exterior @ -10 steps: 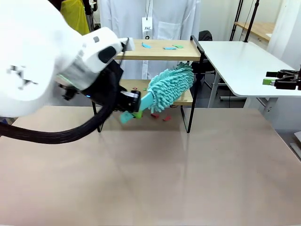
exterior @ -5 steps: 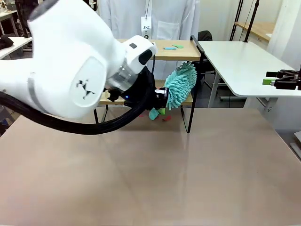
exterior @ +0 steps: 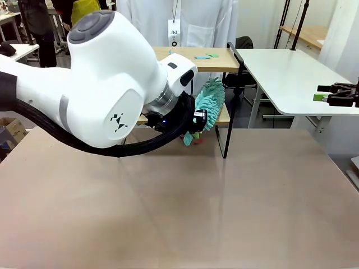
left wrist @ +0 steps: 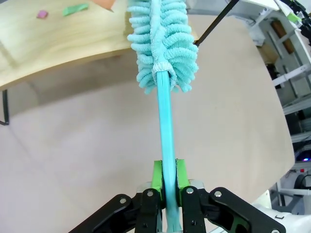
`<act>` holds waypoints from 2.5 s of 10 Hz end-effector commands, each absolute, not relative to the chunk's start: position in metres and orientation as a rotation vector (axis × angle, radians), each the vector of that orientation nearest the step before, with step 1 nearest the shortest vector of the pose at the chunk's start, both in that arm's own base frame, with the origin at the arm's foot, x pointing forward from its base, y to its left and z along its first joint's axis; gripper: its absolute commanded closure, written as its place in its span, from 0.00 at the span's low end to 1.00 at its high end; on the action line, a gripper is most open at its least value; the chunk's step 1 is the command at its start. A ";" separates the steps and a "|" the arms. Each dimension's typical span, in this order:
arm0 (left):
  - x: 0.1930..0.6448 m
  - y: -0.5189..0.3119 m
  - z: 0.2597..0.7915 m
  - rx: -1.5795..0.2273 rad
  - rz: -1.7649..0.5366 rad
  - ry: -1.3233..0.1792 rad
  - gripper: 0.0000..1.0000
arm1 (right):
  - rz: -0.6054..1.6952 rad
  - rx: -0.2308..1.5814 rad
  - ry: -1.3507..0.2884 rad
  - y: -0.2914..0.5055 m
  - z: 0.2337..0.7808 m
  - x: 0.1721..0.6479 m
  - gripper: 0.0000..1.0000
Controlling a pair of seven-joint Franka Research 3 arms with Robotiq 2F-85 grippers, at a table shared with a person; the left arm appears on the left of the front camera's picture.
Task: Clean the shelf.
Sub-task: Clean the specific section of the Shelf indicated by the human with the Duster.
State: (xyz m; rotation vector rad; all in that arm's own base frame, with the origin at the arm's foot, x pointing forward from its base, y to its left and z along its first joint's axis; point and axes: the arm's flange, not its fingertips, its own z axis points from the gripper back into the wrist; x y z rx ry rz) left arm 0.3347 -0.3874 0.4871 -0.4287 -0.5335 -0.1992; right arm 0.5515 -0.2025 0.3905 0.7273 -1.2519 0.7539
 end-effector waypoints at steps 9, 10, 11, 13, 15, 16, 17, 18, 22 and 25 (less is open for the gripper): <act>0.343 -0.386 0.486 -0.338 -0.128 -0.507 0.87 | 0.759 0.724 -1.254 -0.201 0.393 0.552 0.00; 0.343 -0.381 0.487 -0.318 -0.119 -0.497 0.87 | 0.759 0.724 -1.254 -0.201 0.393 0.552 0.00; 0.343 -0.376 0.489 -0.291 -0.106 -0.508 0.87 | 0.759 0.724 -1.254 -0.201 0.393 0.552 0.00; 0.345 -0.363 0.487 -0.265 -0.089 -0.498 0.87 | 0.759 0.724 -1.254 -0.201 0.393 0.552 0.00; 0.346 -0.348 0.483 -0.244 -0.065 -0.498 0.87 | 0.759 0.724 -1.254 -0.201 0.393 0.552 0.00; 0.346 -0.335 0.483 -0.234 -0.044 -0.499 0.87 | 0.759 0.724 -1.254 -0.201 0.393 0.552 0.00; 0.346 -0.324 0.483 -0.219 -0.027 -0.499 0.87 | 0.759 0.724 -1.254 -0.201 0.393 0.552 0.00; 0.346 -0.314 0.481 -0.197 -0.013 -0.496 0.87 | 0.759 0.724 -1.254 -0.201 0.393 0.552 0.00; 0.338 -0.274 0.479 -0.129 0.033 -0.481 0.87 | 0.759 0.724 -1.254 -0.201 0.393 0.552 0.00; 0.326 -0.243 0.484 0.006 0.065 -0.497 0.87 | 0.759 0.724 -1.254 -0.201 0.393 0.552 0.00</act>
